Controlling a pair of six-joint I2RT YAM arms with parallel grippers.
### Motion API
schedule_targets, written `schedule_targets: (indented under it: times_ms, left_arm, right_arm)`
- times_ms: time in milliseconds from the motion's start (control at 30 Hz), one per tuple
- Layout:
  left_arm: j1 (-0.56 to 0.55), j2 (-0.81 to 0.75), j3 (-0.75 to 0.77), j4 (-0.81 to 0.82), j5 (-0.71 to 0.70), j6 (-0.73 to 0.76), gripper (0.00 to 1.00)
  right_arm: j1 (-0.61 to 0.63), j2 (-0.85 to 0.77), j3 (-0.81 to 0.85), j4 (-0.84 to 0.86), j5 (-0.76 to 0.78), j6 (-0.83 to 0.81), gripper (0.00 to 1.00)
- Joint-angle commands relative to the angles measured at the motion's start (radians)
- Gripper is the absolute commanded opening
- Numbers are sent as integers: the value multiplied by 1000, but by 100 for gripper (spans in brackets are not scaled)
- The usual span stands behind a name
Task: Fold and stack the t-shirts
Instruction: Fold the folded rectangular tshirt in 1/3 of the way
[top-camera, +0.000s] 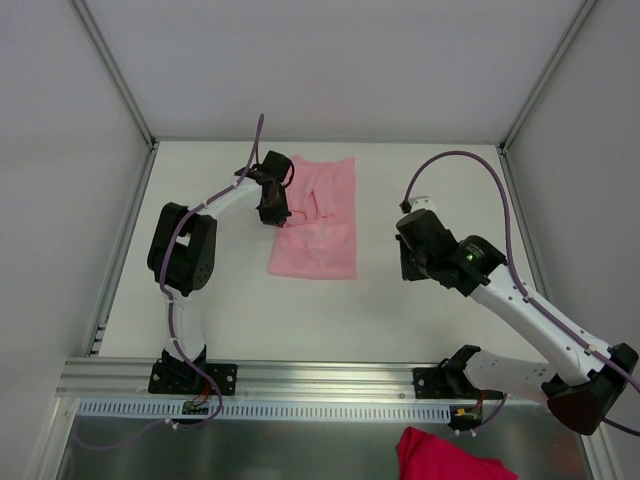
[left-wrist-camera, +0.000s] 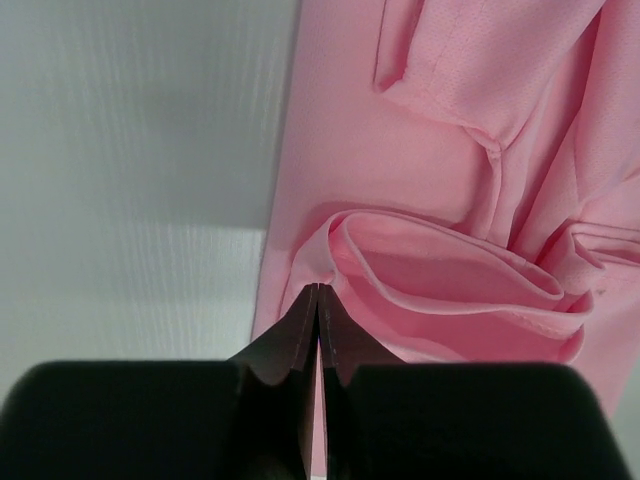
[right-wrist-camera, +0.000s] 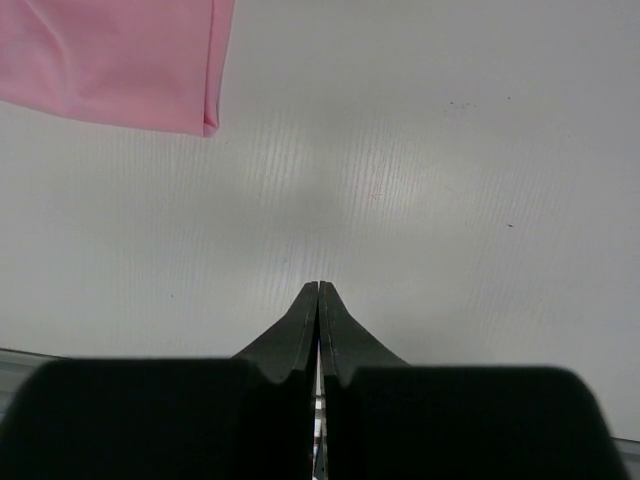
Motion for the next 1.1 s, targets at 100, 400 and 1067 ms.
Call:
schedule_targets:
  times_ms: [100, 400, 1067]
  left_arm:
    - [-1, -1, 5, -28, -81, 14, 0]
    - [-1, -63, 0, 31, -174, 32, 0]
    - [-1, -225, -163, 10, -110, -69, 99]
  right_arm:
    - [4, -39, 59, -31, 3, 10, 1]
    - [97, -28, 28, -12, -15, 13, 1]
    - [248, 163, -107, 152, 20, 160, 52]
